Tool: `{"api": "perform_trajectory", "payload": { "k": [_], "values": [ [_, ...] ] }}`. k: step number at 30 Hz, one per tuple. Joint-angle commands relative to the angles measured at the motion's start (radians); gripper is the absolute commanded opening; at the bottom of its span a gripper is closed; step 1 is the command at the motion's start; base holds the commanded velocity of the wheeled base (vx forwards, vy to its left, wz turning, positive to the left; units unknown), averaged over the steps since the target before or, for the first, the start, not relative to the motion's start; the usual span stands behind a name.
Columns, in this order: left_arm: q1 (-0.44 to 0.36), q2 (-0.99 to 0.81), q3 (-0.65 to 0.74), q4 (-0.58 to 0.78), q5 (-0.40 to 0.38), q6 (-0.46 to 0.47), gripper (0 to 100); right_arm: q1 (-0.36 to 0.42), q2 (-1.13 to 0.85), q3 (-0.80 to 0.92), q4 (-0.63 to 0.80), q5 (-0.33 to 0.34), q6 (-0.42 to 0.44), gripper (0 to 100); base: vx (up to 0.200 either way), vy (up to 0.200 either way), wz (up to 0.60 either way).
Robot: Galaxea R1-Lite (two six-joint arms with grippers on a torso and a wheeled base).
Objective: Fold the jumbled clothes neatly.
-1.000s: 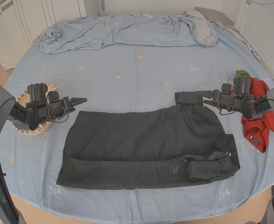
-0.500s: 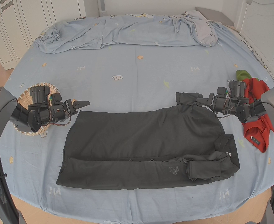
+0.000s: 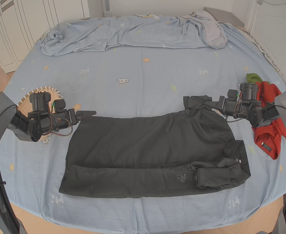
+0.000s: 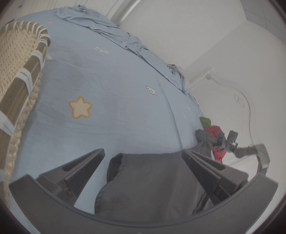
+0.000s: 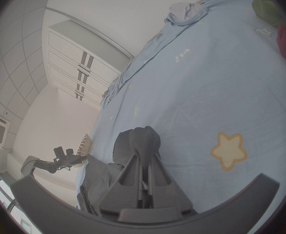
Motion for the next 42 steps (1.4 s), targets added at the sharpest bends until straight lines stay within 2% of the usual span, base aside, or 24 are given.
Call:
{"api": "perform_trajectory", "payload": {
  "k": [1,5,6,31,35,38,42],
  "values": [
    [0.003,-0.002,0.015,-0.024,-0.004,-0.005,100,0.001,-0.012,0.002,-0.001,-0.001,0.000,0,0.000,0.000,0.00],
    [-0.003,0.018,0.015,-0.034,0.000,-0.003,100,0.001,-0.013,0.006,-0.001,0.001,0.000,0,0.000,0.000,0.00],
    [-0.006,0.021,0.015,-0.034,0.002,-0.003,0,0.001,-0.013,0.008,-0.001,0.001,0.000,0,0.000,0.000,0.00],
    [0.003,0.010,0.012,-0.033,0.002,-0.006,0,-0.010,-0.071,0.029,0.012,0.004,0.007,0,0.000,0.000,0.00],
    [0.008,-0.021,0.041,-0.027,0.000,-0.006,0,-0.009,-0.136,0.071,0.013,0.010,0.089,0,0.000,0.000,0.00],
    [0.008,-0.036,0.061,-0.030,-0.001,-0.003,0,-0.007,-0.173,0.091,0.033,0.019,0.104,0,0.000,0.000,0.00],
    [0.009,-0.062,0.098,-0.030,-0.004,-0.002,0,-0.004,-0.220,0.120,0.093,0.087,0.127,0,0.000,0.000,0.00]
  ]
}}
